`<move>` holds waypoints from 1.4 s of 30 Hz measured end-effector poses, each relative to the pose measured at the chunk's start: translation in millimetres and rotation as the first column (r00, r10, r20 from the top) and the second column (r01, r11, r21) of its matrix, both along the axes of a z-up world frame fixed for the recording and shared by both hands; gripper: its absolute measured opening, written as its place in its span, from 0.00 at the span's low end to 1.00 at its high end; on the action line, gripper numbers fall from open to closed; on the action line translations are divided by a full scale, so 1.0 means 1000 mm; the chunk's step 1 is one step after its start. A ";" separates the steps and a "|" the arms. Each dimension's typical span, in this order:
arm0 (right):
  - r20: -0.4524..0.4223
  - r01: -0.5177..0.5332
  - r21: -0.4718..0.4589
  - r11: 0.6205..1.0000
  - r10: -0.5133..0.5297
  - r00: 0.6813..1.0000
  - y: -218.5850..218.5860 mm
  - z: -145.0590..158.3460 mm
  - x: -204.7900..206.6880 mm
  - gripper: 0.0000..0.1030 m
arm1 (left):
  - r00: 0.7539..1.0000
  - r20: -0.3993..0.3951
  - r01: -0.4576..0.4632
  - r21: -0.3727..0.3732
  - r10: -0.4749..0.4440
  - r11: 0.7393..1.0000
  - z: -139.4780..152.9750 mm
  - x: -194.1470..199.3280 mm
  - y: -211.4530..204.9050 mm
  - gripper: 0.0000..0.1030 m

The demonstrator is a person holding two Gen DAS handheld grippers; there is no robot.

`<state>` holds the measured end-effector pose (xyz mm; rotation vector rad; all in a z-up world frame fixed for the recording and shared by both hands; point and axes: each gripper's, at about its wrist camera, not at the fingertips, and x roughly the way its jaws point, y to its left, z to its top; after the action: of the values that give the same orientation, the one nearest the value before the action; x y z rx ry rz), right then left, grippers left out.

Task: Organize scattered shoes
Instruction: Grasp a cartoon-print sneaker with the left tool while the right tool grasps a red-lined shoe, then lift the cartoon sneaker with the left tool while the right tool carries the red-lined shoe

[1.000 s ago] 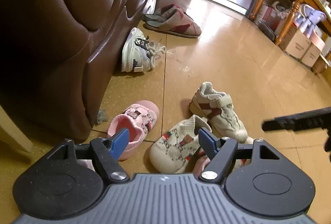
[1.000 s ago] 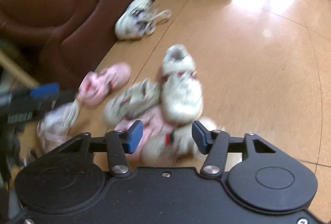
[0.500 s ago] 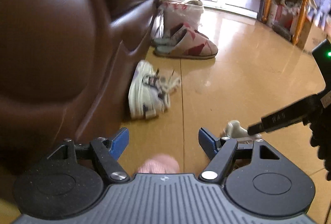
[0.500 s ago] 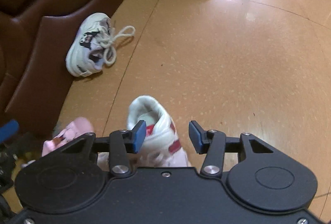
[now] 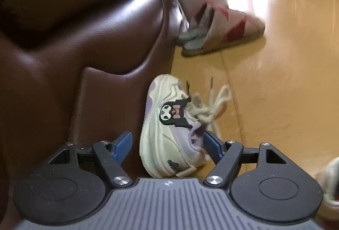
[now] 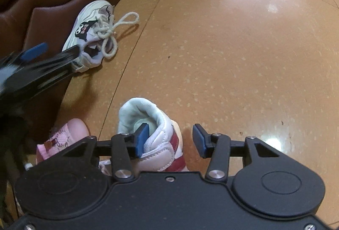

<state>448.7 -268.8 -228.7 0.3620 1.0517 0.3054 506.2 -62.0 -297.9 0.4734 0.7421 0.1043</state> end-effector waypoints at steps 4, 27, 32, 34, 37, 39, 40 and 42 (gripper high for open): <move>0.012 0.003 0.024 1.000 -0.003 1.000 -0.002 -0.005 0.002 0.45 | 0.999 -0.026 0.035 0.022 -0.035 0.999 -0.004 0.007 0.005 0.50; 0.085 0.169 0.195 0.966 -0.188 0.979 -0.069 0.050 -0.039 0.11 | 0.997 -0.076 -0.021 -0.521 -0.022 0.853 0.081 -0.088 0.049 0.01; 0.070 0.224 0.203 0.953 -0.242 0.968 -0.089 0.057 -0.060 0.00 | 0.998 -0.055 0.009 -0.518 -0.044 0.855 0.075 -0.089 0.051 0.66; 0.054 0.252 0.193 0.948 -0.266 0.962 -0.099 0.051 -0.065 0.00 | 0.995 -0.061 0.034 -0.512 -0.076 0.858 0.067 -0.082 0.048 0.66; 0.028 0.267 0.168 0.949 -0.275 0.961 -0.105 0.035 -0.062 0.00 | 0.989 -0.086 0.069 -0.472 -0.124 0.879 0.050 -0.066 0.038 0.66; 0.028 0.296 0.143 0.944 -0.303 0.953 -0.112 0.027 -0.061 0.02 | 0.985 -0.104 0.076 -0.439 -0.134 0.895 0.043 -0.061 0.035 0.66; 0.025 0.306 0.147 0.941 -0.313 0.950 -0.113 0.025 -0.060 0.02 | 0.982 -0.119 0.083 -0.417 -0.145 0.905 0.038 -0.052 0.031 0.66; 0.013 0.346 0.173 0.922 -0.354 0.935 -0.123 0.016 -0.057 0.07 | 0.974 -0.161 0.087 -0.370 -0.156 0.925 0.027 -0.039 0.025 0.66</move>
<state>391.3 -392.0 -212.6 0.6843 0.8996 0.0792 467.3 -37.2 -271.4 0.1768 0.8935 -0.1957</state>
